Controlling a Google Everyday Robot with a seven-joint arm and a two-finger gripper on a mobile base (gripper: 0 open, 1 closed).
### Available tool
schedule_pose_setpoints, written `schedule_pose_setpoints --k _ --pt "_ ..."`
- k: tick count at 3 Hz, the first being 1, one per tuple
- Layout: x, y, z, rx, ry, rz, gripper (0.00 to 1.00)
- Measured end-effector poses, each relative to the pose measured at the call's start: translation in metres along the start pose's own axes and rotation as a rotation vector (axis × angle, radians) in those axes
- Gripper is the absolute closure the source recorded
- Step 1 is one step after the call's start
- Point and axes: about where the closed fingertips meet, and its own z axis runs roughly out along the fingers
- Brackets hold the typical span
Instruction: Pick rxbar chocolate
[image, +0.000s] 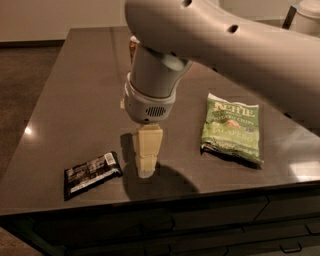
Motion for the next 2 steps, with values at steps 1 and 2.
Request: schedule_pose_setpoints --k 1,2 --pt "-0.017 0.004 0.019 -0.017 -0.004 -0.035 0.0" --pt "-0.028 0.009 0.035 -0.033 -0.005 -0.06 0.0"
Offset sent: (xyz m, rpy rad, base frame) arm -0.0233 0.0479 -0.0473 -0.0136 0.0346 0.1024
